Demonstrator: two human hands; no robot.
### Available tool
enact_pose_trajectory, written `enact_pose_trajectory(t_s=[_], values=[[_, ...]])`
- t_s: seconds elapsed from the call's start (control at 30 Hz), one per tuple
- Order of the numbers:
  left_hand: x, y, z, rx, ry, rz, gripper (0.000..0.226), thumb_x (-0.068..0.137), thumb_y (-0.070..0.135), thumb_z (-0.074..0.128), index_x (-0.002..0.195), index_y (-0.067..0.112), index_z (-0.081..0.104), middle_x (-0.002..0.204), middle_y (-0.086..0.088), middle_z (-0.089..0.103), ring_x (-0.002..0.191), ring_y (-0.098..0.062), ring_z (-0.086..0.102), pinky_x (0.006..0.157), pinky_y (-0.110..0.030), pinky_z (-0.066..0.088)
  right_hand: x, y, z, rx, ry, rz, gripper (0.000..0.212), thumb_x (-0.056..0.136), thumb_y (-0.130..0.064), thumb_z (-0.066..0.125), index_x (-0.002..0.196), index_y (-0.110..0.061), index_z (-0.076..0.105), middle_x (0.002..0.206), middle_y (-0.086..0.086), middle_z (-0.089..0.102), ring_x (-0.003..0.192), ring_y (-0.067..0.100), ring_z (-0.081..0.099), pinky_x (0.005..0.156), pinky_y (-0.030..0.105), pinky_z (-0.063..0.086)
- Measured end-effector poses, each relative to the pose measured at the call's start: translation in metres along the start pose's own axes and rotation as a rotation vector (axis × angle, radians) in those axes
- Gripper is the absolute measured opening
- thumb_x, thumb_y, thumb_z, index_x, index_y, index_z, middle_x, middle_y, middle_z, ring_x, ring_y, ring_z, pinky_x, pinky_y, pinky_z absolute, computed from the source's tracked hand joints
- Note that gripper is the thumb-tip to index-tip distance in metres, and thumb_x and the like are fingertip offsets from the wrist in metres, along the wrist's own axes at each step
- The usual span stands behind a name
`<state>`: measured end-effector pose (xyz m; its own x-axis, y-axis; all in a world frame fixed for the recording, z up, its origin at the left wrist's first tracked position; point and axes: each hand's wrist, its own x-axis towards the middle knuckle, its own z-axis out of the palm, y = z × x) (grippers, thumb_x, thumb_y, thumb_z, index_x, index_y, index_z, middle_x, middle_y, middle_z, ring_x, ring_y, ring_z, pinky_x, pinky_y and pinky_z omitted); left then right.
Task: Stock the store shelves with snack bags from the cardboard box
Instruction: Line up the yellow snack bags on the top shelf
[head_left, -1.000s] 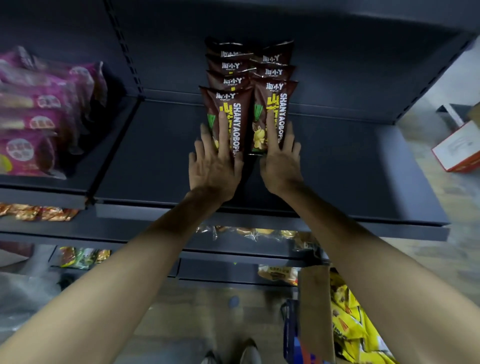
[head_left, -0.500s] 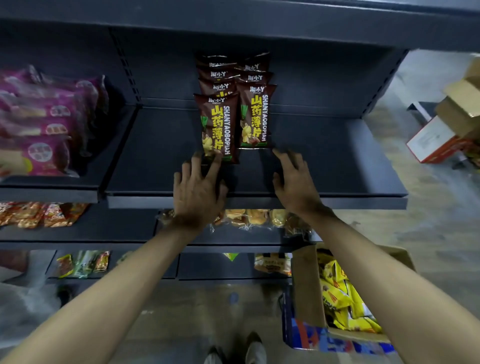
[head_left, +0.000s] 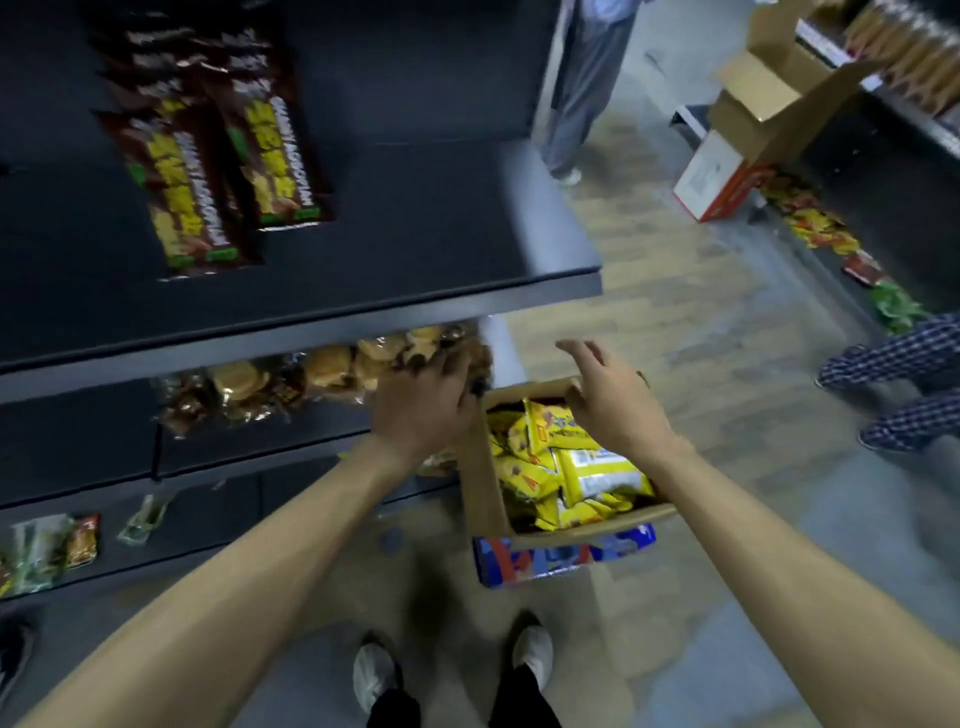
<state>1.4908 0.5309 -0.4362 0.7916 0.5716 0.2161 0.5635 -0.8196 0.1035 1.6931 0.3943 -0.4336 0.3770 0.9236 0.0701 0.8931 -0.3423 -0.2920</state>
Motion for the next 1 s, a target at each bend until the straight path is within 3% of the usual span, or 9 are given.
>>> enact_pose_trajectory(t_s=[0.07,0.13,0.23,0.3,0.43,0.57,0.7,0.83,1.0], values=[[0.004,0.032,0.019,0.028,-0.071,0.011,0.038,0.081,0.03,0.064,0.113,0.009,0.065,0.093,-0.012,0.07,0.068,-0.033,0.066,0.054,-0.041,0.051,-0.025,0.039,0.0,0.031,-0.044,0.06,0.056,0.084,-0.007,0.057,0.138,-0.019,0.045,0.133,0.008,0.048,0.112,0.035,0.054,0.084,0.041,0.05],[0.006,0.065,0.034,0.033,-0.198,0.01,0.032,0.079,0.024,0.062,0.108,0.01,0.065,0.094,-0.014,0.07,0.076,-0.036,0.066,0.058,-0.038,0.05,-0.046,0.072,0.001,0.071,-0.098,0.126,0.059,0.081,-0.006,0.055,0.137,-0.019,0.044,0.133,0.007,0.047,0.111,0.036,0.055,0.084,0.044,0.051],[0.006,0.104,0.051,0.024,-0.327,-0.045,0.012,0.08,0.025,0.058,0.088,0.015,0.056,0.083,-0.01,0.066,0.072,-0.033,0.065,0.054,-0.031,0.041,-0.068,0.115,0.007,0.102,-0.243,0.194,0.056,0.085,-0.009,0.054,0.138,-0.02,0.041,0.131,0.008,0.047,0.108,0.035,0.056,0.086,0.045,0.05],[0.003,0.121,0.07,-0.004,-0.381,-0.051,0.016,0.084,0.031,0.056,0.087,0.017,0.05,0.079,-0.006,0.061,0.068,-0.029,0.062,0.051,-0.027,0.036,-0.076,0.138,0.018,0.103,-0.301,0.219,0.051,0.087,-0.012,0.055,0.136,-0.02,0.041,0.123,0.009,0.054,0.105,0.034,0.057,0.085,0.043,0.048],[-0.01,0.135,0.106,-0.076,-0.425,-0.056,0.022,0.086,0.037,0.053,0.098,0.018,0.052,0.08,-0.002,0.06,0.067,-0.024,0.058,0.051,-0.028,0.042,-0.084,0.162,0.047,0.158,-0.316,0.277,0.044,0.087,-0.016,0.056,0.127,-0.024,0.041,0.109,0.008,0.062,0.095,0.031,0.06,0.077,0.04,0.05],[-0.019,0.142,0.128,-0.047,-0.487,-0.062,0.025,0.087,0.038,0.052,0.101,0.018,0.053,0.088,-0.003,0.063,0.075,-0.024,0.06,0.053,-0.029,0.04,-0.091,0.166,0.073,0.188,-0.333,0.327,0.045,0.085,-0.018,0.056,0.127,-0.023,0.04,0.109,0.011,0.062,0.093,0.034,0.061,0.078,0.045,0.052],[-0.013,0.149,0.144,0.047,-0.557,-0.071,0.03,0.09,0.038,0.052,0.113,0.019,0.05,0.1,-0.002,0.062,0.086,-0.024,0.062,0.057,-0.029,0.036,-0.098,0.173,0.088,0.173,-0.331,0.396,0.047,0.087,-0.018,0.054,0.134,-0.019,0.044,0.111,0.013,0.064,0.096,0.037,0.061,0.076,0.042,0.051],[0.002,0.151,0.165,0.043,-0.568,-0.046,0.051,0.088,0.04,0.056,0.133,0.026,0.039,0.118,-0.003,0.058,0.103,-0.025,0.059,0.069,-0.034,0.052,-0.096,0.18,0.102,0.175,-0.381,0.439,0.051,0.086,-0.017,0.053,0.136,-0.015,0.043,0.112,0.016,0.063,0.096,0.036,0.061,0.081,0.046,0.052],[0.043,0.152,0.201,0.029,-0.568,0.111,0.071,0.086,0.029,0.062,0.148,0.03,0.027,0.14,-0.012,0.041,0.122,-0.031,0.044,0.081,-0.041,0.049,-0.089,0.182,0.12,0.152,-0.459,0.512,0.046,0.088,-0.015,0.052,0.132,-0.014,0.041,0.111,0.016,0.057,0.097,0.038,0.06,0.081,0.047,0.052]])
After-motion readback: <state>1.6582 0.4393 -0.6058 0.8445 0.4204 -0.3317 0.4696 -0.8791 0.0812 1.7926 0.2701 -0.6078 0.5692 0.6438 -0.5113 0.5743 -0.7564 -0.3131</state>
